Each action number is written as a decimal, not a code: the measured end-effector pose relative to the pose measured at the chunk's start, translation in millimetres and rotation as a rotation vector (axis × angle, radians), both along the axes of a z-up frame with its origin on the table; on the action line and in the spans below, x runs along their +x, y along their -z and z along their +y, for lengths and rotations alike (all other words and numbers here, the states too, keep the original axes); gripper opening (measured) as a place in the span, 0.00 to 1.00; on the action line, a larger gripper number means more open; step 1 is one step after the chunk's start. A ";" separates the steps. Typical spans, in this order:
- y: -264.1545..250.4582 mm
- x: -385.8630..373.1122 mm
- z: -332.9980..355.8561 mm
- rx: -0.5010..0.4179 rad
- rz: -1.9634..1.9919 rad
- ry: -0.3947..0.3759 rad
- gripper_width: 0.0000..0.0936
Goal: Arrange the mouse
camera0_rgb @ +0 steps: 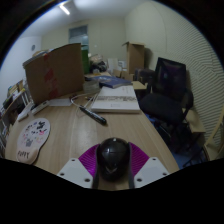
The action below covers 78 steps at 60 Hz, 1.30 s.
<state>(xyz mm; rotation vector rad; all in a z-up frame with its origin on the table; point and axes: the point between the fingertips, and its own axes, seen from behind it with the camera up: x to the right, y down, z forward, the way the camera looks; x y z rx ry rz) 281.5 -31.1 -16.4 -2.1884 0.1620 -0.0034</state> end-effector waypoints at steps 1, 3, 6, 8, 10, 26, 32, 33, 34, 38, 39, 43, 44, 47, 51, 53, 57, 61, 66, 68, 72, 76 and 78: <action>0.1 -0.5 -0.9 -0.011 0.005 0.008 0.42; -3.0 -2.1 -5.1 -0.036 0.012 0.023 0.41; -23.8 -8.3 -6.2 -0.023 0.016 0.038 0.41; -47.5 -13.9 -4.3 0.010 0.005 0.052 0.41; -76.4 -21.3 -0.6 0.055 -0.011 0.067 0.41; -193.0 -229.9 67.6 0.253 0.022 -0.055 0.41; -122.5 -292.7 78.5 0.152 0.009 -0.105 0.41; -109.4 -296.3 78.6 0.132 0.005 -0.114 0.40; -96.6 -301.5 78.2 0.110 0.000 -0.120 0.40; -55.3 -317.8 75.3 0.041 -0.015 -0.148 0.41; -47.0 -320.2 74.6 0.029 -0.020 -0.155 0.41; -16.3 -326.6 69.8 -0.034 -0.053 -0.169 0.41; -7.8 -322.6 68.8 -0.051 -0.068 -0.172 0.43; -3.2 -321.4 72.3 -0.021 -0.092 -0.185 0.45; -1.0 -320.6 72.1 -0.045 -0.072 -0.177 0.57; -1.1 -319.4 71.7 -0.064 -0.060 -0.173 0.56; -3.1 -319.5 65.6 -0.116 -0.019 -0.184 0.66; -12.6 -320.8 52.5 -0.143 0.021 -0.204 0.83; -43.9 -317.0 34.2 -0.112 0.060 -0.219 0.90; -57.5 -312.8 23.1 -0.111 0.070 -0.221 0.90; -81.7 -302.8 -3.2 -0.106 0.081 -0.228 0.89; -100.8 -289.8 -34.3 -0.108 0.089 -0.228 0.89; -108.6 -281.1 -49.6 -0.109 0.097 -0.217 0.89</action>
